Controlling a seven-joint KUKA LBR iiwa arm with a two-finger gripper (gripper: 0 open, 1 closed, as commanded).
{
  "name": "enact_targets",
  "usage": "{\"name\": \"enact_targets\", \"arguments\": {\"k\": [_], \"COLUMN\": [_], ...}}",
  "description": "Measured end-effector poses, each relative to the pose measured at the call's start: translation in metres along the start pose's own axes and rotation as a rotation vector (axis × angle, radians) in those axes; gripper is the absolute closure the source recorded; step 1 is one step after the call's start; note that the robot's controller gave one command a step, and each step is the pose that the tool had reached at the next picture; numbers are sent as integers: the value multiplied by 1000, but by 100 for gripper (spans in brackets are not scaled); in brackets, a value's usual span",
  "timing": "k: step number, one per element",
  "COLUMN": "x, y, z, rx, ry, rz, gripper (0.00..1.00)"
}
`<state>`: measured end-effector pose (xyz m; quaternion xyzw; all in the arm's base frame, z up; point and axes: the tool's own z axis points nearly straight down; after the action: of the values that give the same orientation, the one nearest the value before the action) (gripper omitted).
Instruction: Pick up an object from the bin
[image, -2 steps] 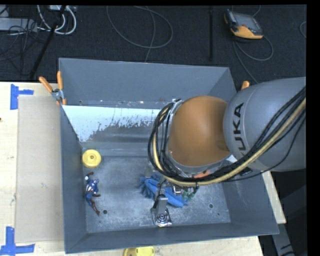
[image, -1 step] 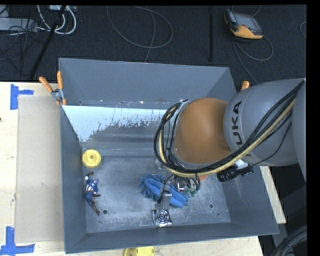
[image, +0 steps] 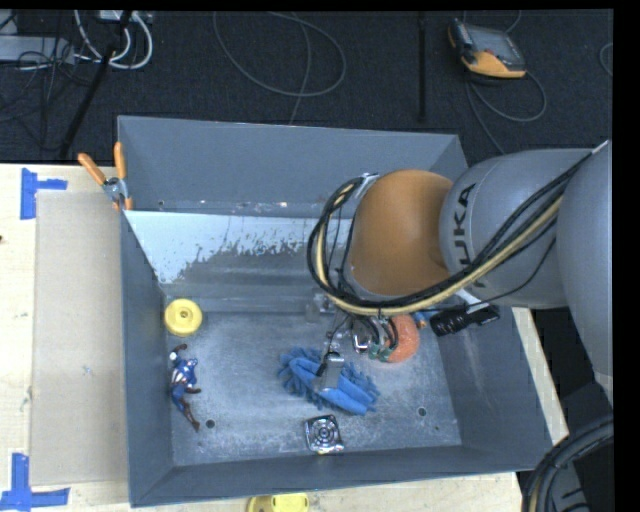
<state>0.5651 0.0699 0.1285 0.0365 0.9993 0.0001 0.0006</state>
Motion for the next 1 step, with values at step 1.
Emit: {"name": "enact_targets", "arguments": {"k": [1], "x": [-7], "y": [-7], "z": [48], "rx": [0], "ry": [-1], "rz": [-4], "gripper": [100]}}
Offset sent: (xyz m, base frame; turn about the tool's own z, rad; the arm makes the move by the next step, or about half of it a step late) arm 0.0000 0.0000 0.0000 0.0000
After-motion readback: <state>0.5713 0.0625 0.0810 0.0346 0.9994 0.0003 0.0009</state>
